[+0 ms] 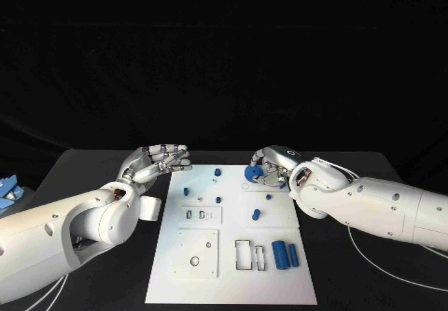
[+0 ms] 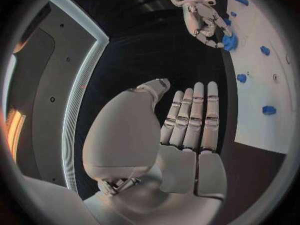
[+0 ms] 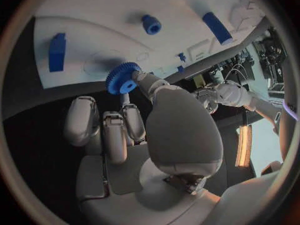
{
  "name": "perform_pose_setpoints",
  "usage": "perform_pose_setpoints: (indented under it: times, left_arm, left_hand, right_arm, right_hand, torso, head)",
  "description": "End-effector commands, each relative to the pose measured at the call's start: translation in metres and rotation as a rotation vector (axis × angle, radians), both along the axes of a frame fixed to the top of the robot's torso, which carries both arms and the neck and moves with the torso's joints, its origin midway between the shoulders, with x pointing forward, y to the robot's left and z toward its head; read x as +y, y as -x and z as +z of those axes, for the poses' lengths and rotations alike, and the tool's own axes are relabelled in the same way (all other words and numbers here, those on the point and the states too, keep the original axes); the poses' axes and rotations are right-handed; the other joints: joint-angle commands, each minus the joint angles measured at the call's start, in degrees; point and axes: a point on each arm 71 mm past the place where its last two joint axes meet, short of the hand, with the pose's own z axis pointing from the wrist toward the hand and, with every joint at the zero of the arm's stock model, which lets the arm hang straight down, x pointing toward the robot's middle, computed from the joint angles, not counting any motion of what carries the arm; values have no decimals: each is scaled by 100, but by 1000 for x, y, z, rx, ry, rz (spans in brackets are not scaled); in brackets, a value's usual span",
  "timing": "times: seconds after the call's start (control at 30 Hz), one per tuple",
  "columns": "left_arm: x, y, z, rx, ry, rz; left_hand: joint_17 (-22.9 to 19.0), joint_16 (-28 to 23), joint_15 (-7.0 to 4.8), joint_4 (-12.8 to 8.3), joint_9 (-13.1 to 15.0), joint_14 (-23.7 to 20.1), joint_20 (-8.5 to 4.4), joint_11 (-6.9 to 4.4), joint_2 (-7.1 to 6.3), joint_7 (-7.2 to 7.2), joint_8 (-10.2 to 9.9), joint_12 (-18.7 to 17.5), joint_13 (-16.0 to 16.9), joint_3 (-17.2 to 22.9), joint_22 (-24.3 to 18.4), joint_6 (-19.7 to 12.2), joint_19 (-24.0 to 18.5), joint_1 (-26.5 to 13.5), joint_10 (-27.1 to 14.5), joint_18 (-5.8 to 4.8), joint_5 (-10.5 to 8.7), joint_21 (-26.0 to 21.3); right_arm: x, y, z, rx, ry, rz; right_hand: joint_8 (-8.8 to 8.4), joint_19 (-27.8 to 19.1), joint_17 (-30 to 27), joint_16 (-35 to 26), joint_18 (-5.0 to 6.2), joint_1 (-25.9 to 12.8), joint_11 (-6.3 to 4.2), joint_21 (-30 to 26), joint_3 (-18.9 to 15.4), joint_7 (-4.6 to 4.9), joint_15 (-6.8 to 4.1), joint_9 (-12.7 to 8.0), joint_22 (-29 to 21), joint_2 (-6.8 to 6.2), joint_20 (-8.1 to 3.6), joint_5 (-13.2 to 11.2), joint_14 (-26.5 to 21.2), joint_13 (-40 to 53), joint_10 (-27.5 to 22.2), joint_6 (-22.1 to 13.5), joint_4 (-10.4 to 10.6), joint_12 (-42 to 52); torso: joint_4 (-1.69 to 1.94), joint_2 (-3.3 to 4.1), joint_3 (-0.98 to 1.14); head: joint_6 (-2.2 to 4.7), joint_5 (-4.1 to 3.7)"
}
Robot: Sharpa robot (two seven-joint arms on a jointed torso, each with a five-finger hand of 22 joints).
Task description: Assemble the parts on the task board
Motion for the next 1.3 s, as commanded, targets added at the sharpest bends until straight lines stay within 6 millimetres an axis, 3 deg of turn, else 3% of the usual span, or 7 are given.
perform_pose_setpoints:
  times: [0.03, 0.3, 0.63, 0.83, 0.97, 1.3]
  left_arm:
    - [-2, 0, 1, -6, 11, -15]
    - [-3, 0, 2, -7, 13, -18]
    - [-5, 0, 2, -10, 15, -21]
    - [-7, 0, 2, -12, 18, -24]
    - [-7, 0, 2, -14, 18, -23]
    - [-9, 0, 2, -16, 18, -21]
  left_hand:
    - [6, 20, 10, -22, -5, -19, -10, 15, 13, 120, -33, -31, 2, 24, -6, -44, 0, -59, -29, 62, -21, 12]
    - [6, 20, 10, -22, -5, -19, -10, 15, 13, 120, -33, -31, 2, 24, -6, -44, 0, -59, -29, 62, -21, 12]
    - [10, 22, 10, -29, -5, -21, -9, 15, 18, 120, -34, -32, 3, 29, -7, -41, -2, -57, -27, 63, -20, 13]
    - [12, 23, 11, -33, -6, -24, -9, 16, 17, 121, -35, -33, 3, 31, -8, -41, -4, -56, -28, 63, -20, 13]
    - [12, 23, 11, -35, -6, -26, -8, 16, 17, 122, -36, -33, 4, 32, -8, -41, -5, -55, -28, 63, -20, 13]
    - [13, 15, 17, -43, -6, -48, -4, 19, 16, 125, -38, -35, 4, 36, -12, -39, -19, -55, -29, 59, -20, 7]
  right_arm:
    - [12, 9, 10, -152, 22, 66]
    - [45, 19, 14, -184, 13, 148]
    - [82, 17, 11, -188, 21, 204]
    - [93, 13, 4, -176, 33, 215]
    - [99, 12, -1, -169, 38, 221]
    - [106, 11, -12, -139, 55, 228]
  right_hand:
    - [261, 31, 1332, 34, -102, -56, -11, 41, 30, -261, -53, 319, 21, 48, -21, 37, 570, 72, 50, 345, -3, 40]
    - [252, 40, 1339, 37, -105, -81, -14, 51, 62, -261, -58, 329, 40, 27, -29, 86, 572, 77, 56, 329, -5, 44]
    - [243, 33, 1339, 37, -103, -88, -13, 42, 76, -258, -58, 330, 29, 23, -31, 99, 572, 70, 50, 317, -7, 37]
    - [239, 37, 1344, 39, -105, -93, -13, 46, 86, -257, -58, 331, 37, 24, -32, 105, 573, 79, 57, 314, -6, 44]
    - [239, 37, 1352, 41, -105, -94, -12, 46, 88, -257, -58, 332, 37, 23, -32, 104, 574, 79, 56, 314, -7, 44]
    - [233, 36, 1350, 40, -105, -111, -10, 45, 91, -254, -57, 333, 37, 9, -33, 98, 574, 81, 58, 310, -5, 45]
  torso:
    - [-1, 2, -5]
    - [3, 7, -6]
    - [27, 23, -10]
    - [30, 21, -16]
    - [6, 15, -4]
    - [10, 13, 1]
  head:
    - [17, 31]
    - [34, 46]
    - [44, 74]
    - [24, 94]
    - [12, 116]
    - [-22, 137]
